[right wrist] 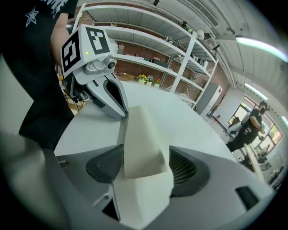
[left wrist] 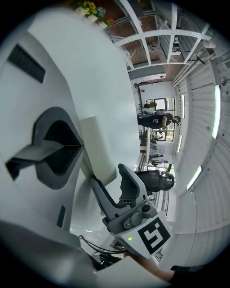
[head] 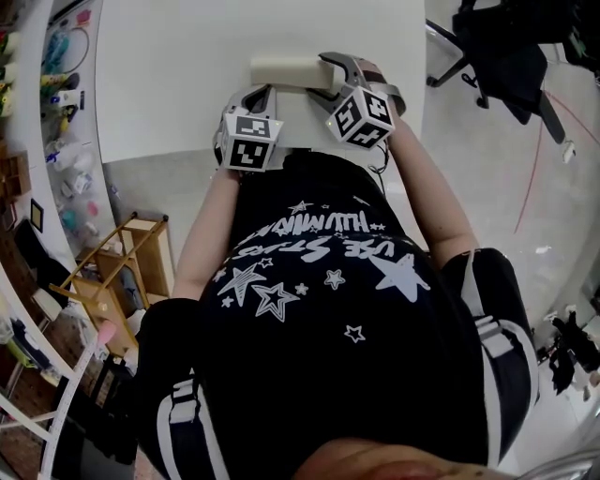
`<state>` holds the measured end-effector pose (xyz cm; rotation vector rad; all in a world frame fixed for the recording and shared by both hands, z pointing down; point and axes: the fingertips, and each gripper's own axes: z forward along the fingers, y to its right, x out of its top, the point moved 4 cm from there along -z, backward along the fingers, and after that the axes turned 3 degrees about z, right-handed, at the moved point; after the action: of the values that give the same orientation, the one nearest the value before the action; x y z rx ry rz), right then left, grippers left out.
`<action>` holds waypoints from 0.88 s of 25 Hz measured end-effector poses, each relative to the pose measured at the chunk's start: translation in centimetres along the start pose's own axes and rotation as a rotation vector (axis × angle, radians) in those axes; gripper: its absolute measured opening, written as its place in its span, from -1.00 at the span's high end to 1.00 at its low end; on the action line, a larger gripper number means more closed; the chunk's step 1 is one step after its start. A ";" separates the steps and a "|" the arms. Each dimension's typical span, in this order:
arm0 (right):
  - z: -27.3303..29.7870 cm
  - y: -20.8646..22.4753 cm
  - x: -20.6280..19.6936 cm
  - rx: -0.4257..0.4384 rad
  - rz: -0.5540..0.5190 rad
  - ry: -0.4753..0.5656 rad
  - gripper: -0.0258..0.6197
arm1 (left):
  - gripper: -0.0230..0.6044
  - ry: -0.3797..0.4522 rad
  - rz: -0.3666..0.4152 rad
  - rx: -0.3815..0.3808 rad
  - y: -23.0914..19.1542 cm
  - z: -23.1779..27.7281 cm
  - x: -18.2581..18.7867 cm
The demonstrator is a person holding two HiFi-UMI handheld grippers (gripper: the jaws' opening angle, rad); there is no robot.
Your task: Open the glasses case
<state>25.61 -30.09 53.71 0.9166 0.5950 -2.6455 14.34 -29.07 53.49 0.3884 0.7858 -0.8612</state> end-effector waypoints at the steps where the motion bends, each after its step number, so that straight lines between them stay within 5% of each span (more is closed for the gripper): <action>1: 0.1 -0.1 -0.1 -0.001 -0.008 -0.007 -0.02 | 0.88 -0.001 -0.005 0.003 0.0 0.0 -0.1; 22: 0.1 0.5 -0.1 0.123 0.010 -0.033 0.04 | 0.89 0.001 -0.024 0.002 0.0 0.0 0.0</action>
<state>25.83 -30.56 53.69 0.9053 0.4230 -2.7072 14.33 -29.06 53.51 0.3823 0.7917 -0.8843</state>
